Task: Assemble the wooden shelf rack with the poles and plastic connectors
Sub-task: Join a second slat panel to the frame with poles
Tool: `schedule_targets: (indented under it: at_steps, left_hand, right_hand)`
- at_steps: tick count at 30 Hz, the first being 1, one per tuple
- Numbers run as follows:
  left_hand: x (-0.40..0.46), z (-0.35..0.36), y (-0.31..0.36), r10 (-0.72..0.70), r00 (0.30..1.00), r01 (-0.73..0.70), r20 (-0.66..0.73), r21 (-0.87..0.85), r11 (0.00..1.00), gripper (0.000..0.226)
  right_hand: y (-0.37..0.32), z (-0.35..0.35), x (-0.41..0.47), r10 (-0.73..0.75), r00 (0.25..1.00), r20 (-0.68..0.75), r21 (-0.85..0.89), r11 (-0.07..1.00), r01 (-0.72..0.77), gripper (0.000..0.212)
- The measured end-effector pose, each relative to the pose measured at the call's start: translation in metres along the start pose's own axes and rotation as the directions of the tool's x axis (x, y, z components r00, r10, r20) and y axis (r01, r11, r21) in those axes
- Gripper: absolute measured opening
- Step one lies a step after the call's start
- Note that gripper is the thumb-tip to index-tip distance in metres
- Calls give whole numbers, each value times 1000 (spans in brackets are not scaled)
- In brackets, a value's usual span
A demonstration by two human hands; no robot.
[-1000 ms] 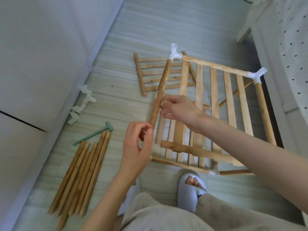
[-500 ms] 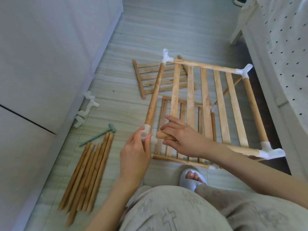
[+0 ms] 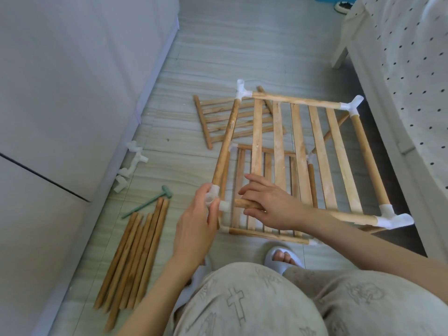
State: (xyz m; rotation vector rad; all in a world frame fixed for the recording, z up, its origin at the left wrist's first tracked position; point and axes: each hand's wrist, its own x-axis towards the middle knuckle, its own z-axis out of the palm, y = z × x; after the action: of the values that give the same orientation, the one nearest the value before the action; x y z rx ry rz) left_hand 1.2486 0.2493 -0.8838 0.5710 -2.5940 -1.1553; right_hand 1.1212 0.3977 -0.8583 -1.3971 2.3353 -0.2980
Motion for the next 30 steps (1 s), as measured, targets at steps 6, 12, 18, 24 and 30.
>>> schedule_targets:
  at_steps: [6, 12, 18, 24, 30]
  left_hand:
    - [24, -22, 0, 268, 897, -348, 351, 188, 919, 33]
    - [24, -12, 3, 366, 886, -433, 286, 224, 873, 25]
    - [20, -5, 5, 389, 893, -433, 228, 192, 881, 54]
    - [18, -1, 6, 339, 915, -379, 218, 185, 907, 41]
    - [17, 4, 13, 331, 926, -359, 182, 153, 921, 54]
  right_hand:
    - [3, 1, -6, -28, 1000, -2, 13, 1000, 28, 36]
    - [9, 7, -12, -27, 999, -25, 0, 1000, 27, 34]
    - [13, 11, -12, -4, 1000, -26, 3, 1000, 5, 33]
    - [11, 13, -14, -21, 997, -71, 13, 1000, 22, 23]
    - [11, 14, -15, -3, 996, -89, 18, 1000, 5, 22]
